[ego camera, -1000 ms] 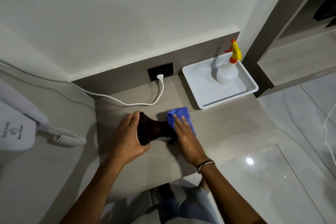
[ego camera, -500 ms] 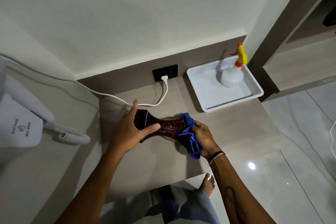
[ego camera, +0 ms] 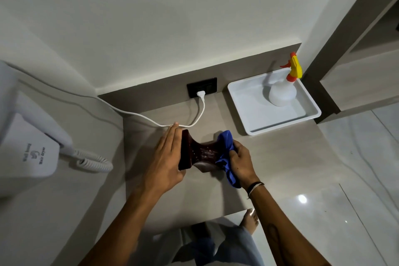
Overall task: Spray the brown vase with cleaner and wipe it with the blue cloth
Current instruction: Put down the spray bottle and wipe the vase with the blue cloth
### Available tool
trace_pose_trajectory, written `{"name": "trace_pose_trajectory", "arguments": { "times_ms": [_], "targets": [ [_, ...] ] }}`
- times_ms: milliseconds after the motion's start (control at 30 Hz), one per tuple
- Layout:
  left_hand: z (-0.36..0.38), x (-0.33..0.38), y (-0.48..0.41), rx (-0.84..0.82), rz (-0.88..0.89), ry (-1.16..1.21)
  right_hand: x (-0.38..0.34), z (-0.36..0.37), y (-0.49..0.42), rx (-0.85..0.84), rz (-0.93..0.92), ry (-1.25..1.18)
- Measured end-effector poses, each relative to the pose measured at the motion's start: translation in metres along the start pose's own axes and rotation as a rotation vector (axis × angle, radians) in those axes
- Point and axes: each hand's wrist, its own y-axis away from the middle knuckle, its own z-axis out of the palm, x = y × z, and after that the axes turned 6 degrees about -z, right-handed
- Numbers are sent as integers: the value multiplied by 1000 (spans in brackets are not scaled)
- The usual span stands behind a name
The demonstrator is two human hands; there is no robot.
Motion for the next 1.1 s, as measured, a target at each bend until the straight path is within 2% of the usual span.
{"name": "trace_pose_trajectory", "arguments": {
  "times_ms": [100, 167, 233, 300, 367, 400, 467, 567, 600, 700, 733, 833, 967, 1033, 1100],
  "targets": [
    [-4, -7, -1, -13, -52, 10, -4, 4, 24, 151, -197, 161],
    [-6, -13, 0, 3, -68, 5, -8, 14, 43, 158, -385, 199],
    [4, 2, 4, 3, -64, 9, -16, 34, 64, -26, -584, 203],
    [11, 29, 9, -56, -113, -87, -15, 51, 79, -249, -723, 305],
    [10, 25, 11, 34, -120, -110, 0, 52, 73, -294, -830, 480],
    [4, 11, 7, 9, -110, -24, 9, 45, 64, -285, -822, 577],
    [-5, -6, 5, 0, -116, -5, 22, 23, 45, -271, -646, 764],
    [-5, 1, 3, 18, -110, -36, 19, 11, 37, -255, -455, 740],
    [0, 8, 3, -38, -112, -31, 9, 20, 44, -272, -449, 633],
    [4, 8, -3, -35, -95, -20, -26, 56, 75, -277, -513, 210],
    [4, 3, -4, -39, -102, -41, -32, 63, 83, -278, -565, 169],
    [6, -5, 1, -16, -115, -11, -20, 55, 75, -348, -677, 303],
    [6, -10, 5, 26, -110, 44, 15, 15, 39, -282, -479, 691],
    [6, -6, 5, 61, -103, 45, 7, 15, 35, -263, -428, 662],
    [6, -4, 2, 48, -116, 60, -11, 32, 45, -287, -485, 495]
  ]
}}
